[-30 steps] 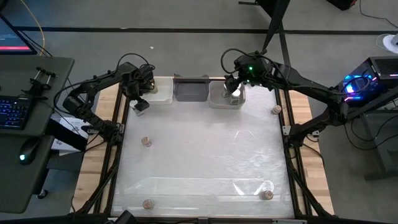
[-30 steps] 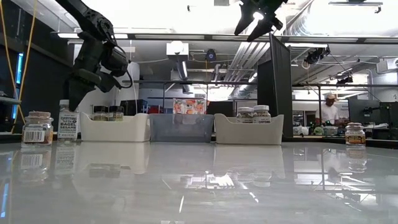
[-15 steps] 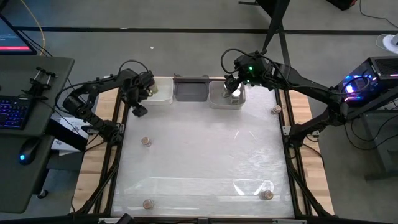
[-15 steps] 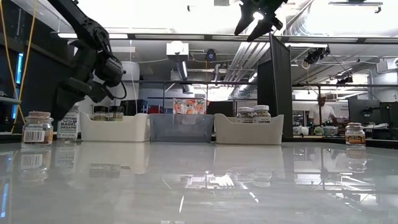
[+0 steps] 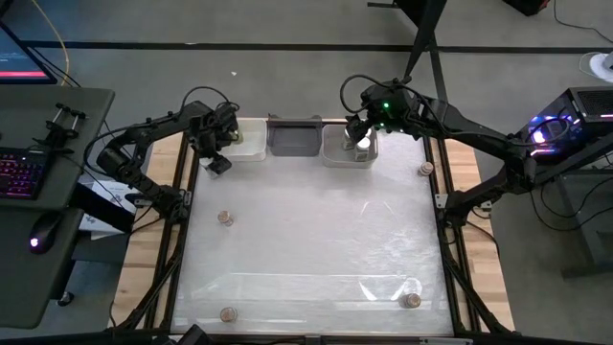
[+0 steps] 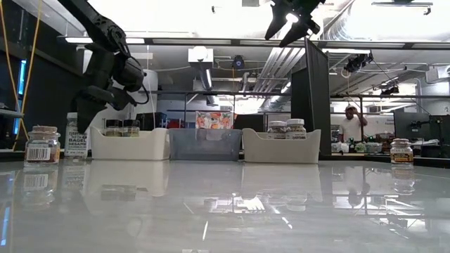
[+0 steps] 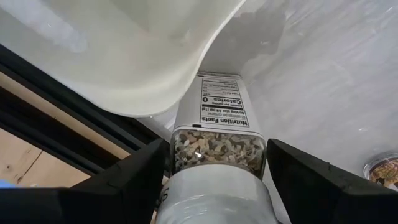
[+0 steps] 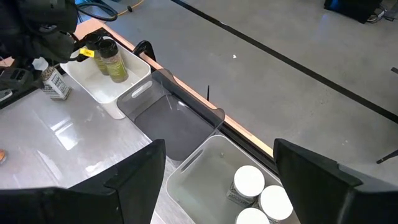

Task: Sort spices by type
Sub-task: Put the white seasoning bottle into the gray bin

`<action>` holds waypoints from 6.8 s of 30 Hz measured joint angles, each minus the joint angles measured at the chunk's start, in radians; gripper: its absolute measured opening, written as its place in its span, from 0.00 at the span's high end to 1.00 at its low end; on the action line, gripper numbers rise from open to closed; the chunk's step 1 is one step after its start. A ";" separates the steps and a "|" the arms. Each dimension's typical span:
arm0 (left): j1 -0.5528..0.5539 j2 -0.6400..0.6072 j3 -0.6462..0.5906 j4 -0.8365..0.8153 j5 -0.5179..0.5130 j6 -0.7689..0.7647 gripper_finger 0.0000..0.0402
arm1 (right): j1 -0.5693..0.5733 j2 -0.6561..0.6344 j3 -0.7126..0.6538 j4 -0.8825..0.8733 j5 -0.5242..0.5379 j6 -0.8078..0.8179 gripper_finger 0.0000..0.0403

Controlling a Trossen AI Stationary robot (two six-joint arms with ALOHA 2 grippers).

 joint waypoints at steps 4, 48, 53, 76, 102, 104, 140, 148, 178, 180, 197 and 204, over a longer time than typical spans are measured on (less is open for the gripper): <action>0.000 0.000 0.000 -0.005 0.000 -0.003 0.38 | 0.000 0.000 0.000 0.000 0.000 0.000 0.27; -0.547 0.535 1.029 0.352 0.121 0.097 0.59 | 0.000 -0.133 0.000 0.054 0.049 0.061 0.27; -0.552 0.628 1.029 0.414 0.121 0.099 0.59 | 0.000 -0.133 0.000 0.054 0.057 0.088 0.27; -0.536 0.728 1.028 0.431 0.113 0.105 0.58 | -0.041 -0.089 -0.136 -0.419 0.046 0.402 0.43; -0.540 0.728 1.028 0.432 0.113 0.142 0.58 | -0.106 0.078 -0.637 0.585 -0.291 0.595 1.00; -0.540 0.728 1.028 0.436 0.112 0.142 0.58 | -0.106 0.087 -0.637 0.592 -0.297 0.595 1.00; -0.541 0.727 0.939 0.638 0.147 0.122 0.47 | -0.119 0.134 -0.637 0.577 -0.278 0.538 1.00; -0.541 0.726 0.940 0.648 0.152 0.139 0.33 | -0.122 0.146 -0.637 0.583 -0.300 0.539 1.00; -0.251 0.357 0.821 0.415 0.419 -0.116 0.30 | -0.156 0.108 -0.522 0.654 -0.506 0.411 1.00; -0.249 0.316 0.759 0.467 0.427 -0.143 0.30 | -0.158 0.144 -0.474 0.564 -0.504 0.377 1.00; -0.297 0.074 0.584 0.608 0.411 -0.245 0.30 | -0.158 0.220 -0.403 0.371 -0.426 0.264 1.00; -0.296 0.063 0.583 0.593 0.407 -0.242 0.30 | -0.158 0.211 -0.402 0.341 -0.395 0.266 1.00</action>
